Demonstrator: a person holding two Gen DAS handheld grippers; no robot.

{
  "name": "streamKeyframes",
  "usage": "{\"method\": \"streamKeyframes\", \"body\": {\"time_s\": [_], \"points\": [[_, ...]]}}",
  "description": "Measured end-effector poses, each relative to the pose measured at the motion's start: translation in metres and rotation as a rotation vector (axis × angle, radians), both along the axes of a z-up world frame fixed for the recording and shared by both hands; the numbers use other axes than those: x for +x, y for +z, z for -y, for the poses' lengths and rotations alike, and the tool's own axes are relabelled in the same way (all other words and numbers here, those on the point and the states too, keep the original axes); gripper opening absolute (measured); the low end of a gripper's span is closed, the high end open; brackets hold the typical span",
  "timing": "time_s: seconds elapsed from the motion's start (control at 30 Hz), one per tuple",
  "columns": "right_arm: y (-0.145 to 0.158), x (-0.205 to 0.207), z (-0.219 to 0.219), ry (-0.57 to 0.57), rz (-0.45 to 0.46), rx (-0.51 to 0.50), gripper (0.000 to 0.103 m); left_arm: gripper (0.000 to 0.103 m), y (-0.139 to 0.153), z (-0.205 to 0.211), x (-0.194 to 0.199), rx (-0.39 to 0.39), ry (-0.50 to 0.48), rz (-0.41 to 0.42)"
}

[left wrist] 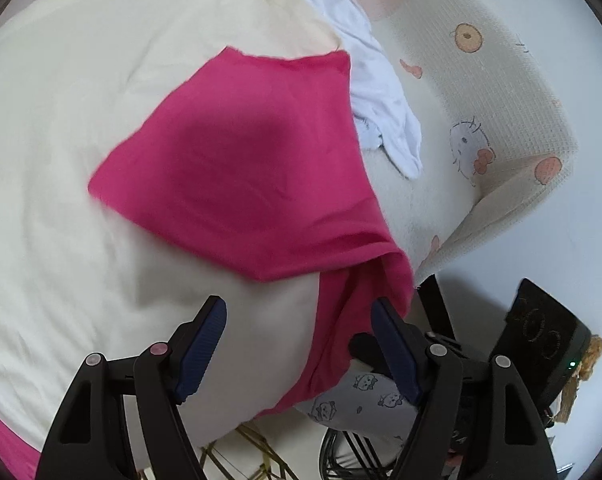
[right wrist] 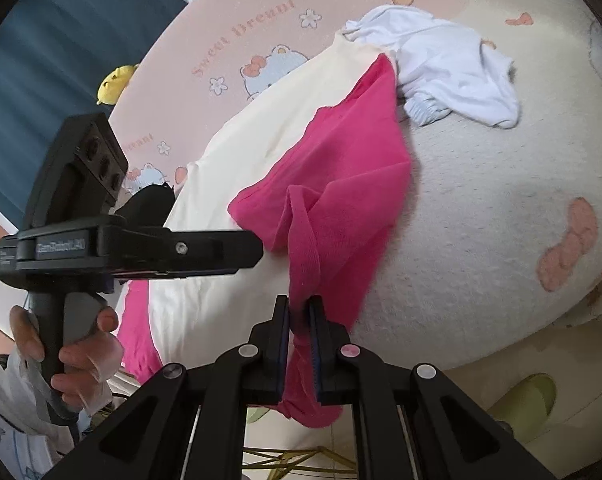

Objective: Fold clothes

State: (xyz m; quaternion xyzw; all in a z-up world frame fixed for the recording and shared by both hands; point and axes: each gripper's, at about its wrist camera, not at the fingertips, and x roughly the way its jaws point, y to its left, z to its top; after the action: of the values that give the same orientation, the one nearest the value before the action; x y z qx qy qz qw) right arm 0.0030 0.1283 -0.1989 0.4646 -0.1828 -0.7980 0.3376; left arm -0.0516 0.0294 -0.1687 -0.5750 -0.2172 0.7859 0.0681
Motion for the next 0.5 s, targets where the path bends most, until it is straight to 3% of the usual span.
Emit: {"method": "streamKeyframes", "body": {"time_s": [0.17, 0.43, 0.5], "points": [[-0.011, -0.009, 0.02, 0.023, 0.024, 0.062, 0.008, 0.073, 0.0, -0.004, -0.01, 0.014, -0.007, 0.004], [-0.017, -0.02, 0.024, 0.029, 0.043, 0.038, 0.008, 0.073, -0.019, -0.01, -0.024, -0.03, -0.052, 0.037], [-0.015, -0.018, 0.024, 0.034, 0.04, 0.048, 0.008, 0.065, -0.021, -0.011, -0.026, -0.063, -0.052, 0.025]]}}
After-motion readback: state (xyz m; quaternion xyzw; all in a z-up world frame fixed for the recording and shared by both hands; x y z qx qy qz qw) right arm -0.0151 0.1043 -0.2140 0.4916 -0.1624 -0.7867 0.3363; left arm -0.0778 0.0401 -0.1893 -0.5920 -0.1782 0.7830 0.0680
